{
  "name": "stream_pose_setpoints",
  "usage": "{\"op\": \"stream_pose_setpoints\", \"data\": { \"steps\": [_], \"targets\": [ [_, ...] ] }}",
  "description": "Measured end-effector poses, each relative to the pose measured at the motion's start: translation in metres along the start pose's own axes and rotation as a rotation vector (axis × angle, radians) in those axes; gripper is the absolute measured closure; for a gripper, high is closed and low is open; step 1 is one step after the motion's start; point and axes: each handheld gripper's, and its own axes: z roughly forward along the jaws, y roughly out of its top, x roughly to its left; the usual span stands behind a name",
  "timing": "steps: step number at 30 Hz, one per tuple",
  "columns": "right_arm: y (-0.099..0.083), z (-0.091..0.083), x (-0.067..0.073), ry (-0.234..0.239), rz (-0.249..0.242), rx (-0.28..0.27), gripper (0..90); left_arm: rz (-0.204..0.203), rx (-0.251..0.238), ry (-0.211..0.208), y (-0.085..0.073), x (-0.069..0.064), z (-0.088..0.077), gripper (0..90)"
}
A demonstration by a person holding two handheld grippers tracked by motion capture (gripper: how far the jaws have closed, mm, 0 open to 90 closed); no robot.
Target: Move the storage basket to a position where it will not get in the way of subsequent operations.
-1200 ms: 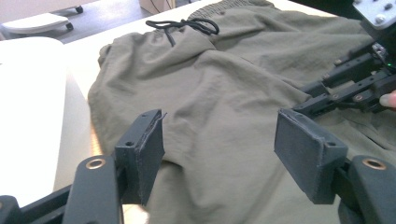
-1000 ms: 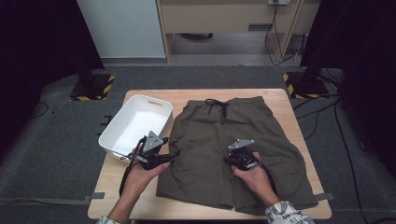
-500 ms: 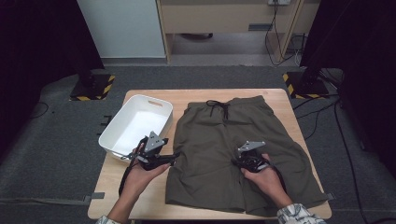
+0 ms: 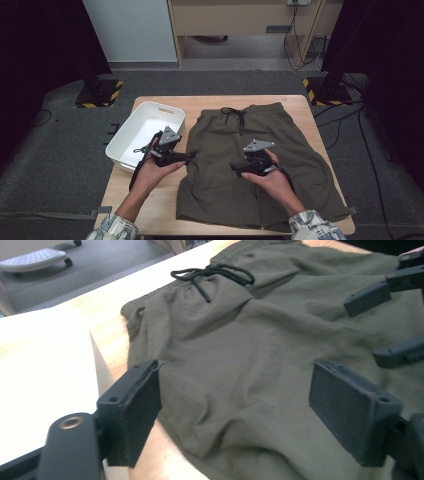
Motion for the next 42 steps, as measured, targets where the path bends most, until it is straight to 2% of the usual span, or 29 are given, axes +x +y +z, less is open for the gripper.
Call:
{"op": "stream_pose_setpoints", "data": {
  "steps": [4, 8, 12, 17, 22, 27, 32, 42],
  "targets": [
    [0.007, 0.014, 0.011, 0.002, -0.005, 0.016, 13.9, -0.019, 0.030, -0.002, 0.001, 0.009, 0.008, 13.7],
    [0.013, 0.026, 0.022, 0.017, 0.000, 0.026, 10.2, -0.047, 0.031, 0.002, -0.001, 0.016, 0.010, 11.2],
    [0.019, 0.035, 0.034, 0.037, -0.022, 0.043, 9.1, -0.062, 0.035, 0.015, -0.002, 0.025, 0.008, 8.7],
    [0.026, 0.043, 0.047, 0.073, -0.038, 0.058, 9.9, -0.060, 0.039, 0.029, 0.003, 0.034, 0.001, 7.5],
    [0.028, 0.050, 0.065, 0.095, -0.073, 0.068, 12.9, -0.056, 0.055, 0.036, 0.005, 0.042, -0.001, 7.4],
    [0.027, 0.056, 0.080, 0.122, -0.108, 0.103, 13.1, -0.053, 0.059, 0.033, 0.007, 0.044, -0.002, 7.4],
    [0.025, 0.057, 0.087, 0.142, -0.137, 0.126, 11.2, -0.051, 0.069, 0.041, 0.006, 0.044, -0.001, 7.7],
    [0.025, 0.056, 0.093, 0.154, -0.133, 0.129, 8.1, -0.046, 0.080, 0.036, 0.010, 0.043, 0.002, 8.1]
  ]
}}
